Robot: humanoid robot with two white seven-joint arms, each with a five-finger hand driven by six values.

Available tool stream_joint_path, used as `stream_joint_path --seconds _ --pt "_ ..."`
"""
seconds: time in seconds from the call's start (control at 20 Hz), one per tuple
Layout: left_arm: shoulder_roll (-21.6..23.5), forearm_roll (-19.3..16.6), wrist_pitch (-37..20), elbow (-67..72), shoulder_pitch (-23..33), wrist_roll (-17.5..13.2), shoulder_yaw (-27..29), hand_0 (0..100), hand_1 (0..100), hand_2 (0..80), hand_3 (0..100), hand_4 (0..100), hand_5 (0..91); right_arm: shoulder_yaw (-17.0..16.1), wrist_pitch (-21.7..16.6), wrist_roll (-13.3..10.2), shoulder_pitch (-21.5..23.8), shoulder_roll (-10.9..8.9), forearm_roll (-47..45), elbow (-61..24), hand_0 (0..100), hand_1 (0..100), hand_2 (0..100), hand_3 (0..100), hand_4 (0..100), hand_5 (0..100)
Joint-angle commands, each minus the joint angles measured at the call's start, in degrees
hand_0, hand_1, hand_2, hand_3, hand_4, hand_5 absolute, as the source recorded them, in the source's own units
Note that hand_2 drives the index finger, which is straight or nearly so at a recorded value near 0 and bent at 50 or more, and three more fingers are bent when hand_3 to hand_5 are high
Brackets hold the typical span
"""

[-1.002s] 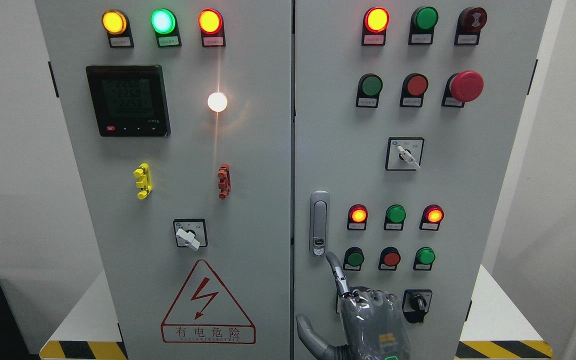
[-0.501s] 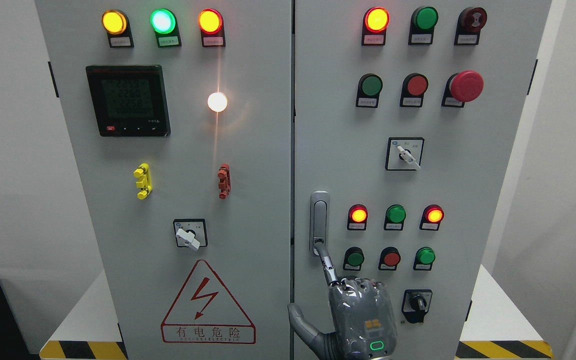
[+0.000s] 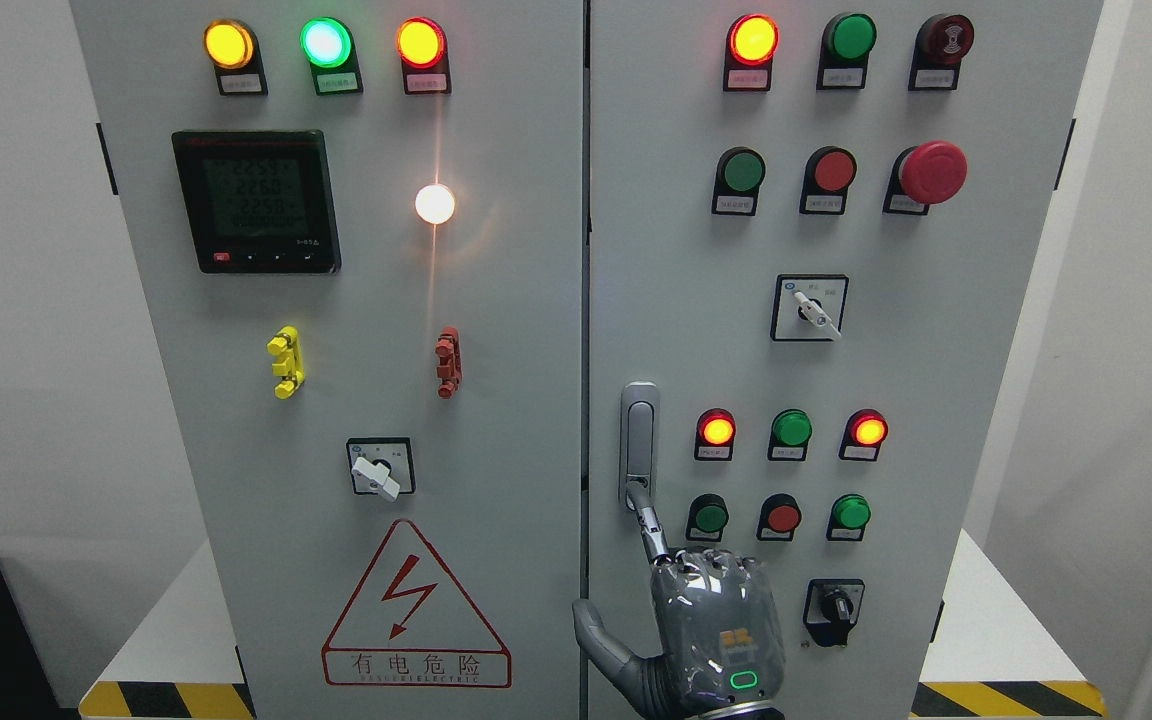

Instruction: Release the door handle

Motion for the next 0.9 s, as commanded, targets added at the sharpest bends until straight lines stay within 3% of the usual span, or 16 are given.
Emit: stream_joint_path --seconds 0.0,0.85 --pt "0.00 0.02 -0.01 -0.01 0.97 0.01 0.00 12 56 0.0 0 0 0.0 -0.03 0.42 0.10 -1.39 0.08 0.11 2.01 26 20 9 100 100 100" --pt "0.00 -0.07 -0.01 -0.01 0.97 0.01 0.00 12 56 0.0 0 0 0.0 -0.12 1.13 -0.08 -0.69 0.08 0.11 2.01 26 20 10 100 100 100"
